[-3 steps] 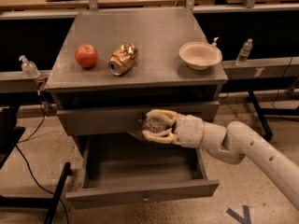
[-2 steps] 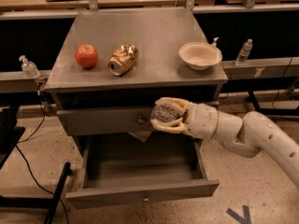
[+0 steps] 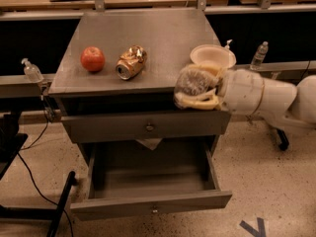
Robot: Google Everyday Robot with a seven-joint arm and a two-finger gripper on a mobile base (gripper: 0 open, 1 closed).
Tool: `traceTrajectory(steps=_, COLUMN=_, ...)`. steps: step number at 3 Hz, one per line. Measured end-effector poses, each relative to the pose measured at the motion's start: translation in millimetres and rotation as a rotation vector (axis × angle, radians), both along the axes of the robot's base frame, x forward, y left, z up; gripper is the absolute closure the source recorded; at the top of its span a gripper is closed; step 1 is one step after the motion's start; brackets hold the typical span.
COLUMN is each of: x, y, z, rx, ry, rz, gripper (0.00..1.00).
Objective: Pick water bottle from middle drawer and place on counter
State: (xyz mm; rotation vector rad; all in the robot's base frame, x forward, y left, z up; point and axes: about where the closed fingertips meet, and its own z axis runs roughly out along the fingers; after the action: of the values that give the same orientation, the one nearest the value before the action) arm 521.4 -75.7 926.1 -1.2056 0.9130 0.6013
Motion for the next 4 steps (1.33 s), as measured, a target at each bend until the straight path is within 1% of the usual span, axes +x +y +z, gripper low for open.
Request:
traceTrajectory(steps=1, x=-15.6, y=-7.0, z=64.0, rx=-0.046, ry=-0.062, rz=0.036, gripper=1.0)
traceTrajectory(steps=2, x=-18.0, y=-6.6, z=92.3, rx=-0.111, ry=-0.118, rz=0.023, gripper=1.0)
traceTrajectory(steps=3, x=5.3, y=-1.3, z=103.0, rx=-0.266, ry=-0.17, rz=-0.013, gripper=1.0)
traceTrajectory(steps=4, x=22.1, y=31.0, z=79.7, rx=-0.508, ry=-0.254, rz=0.022, gripper=1.0)
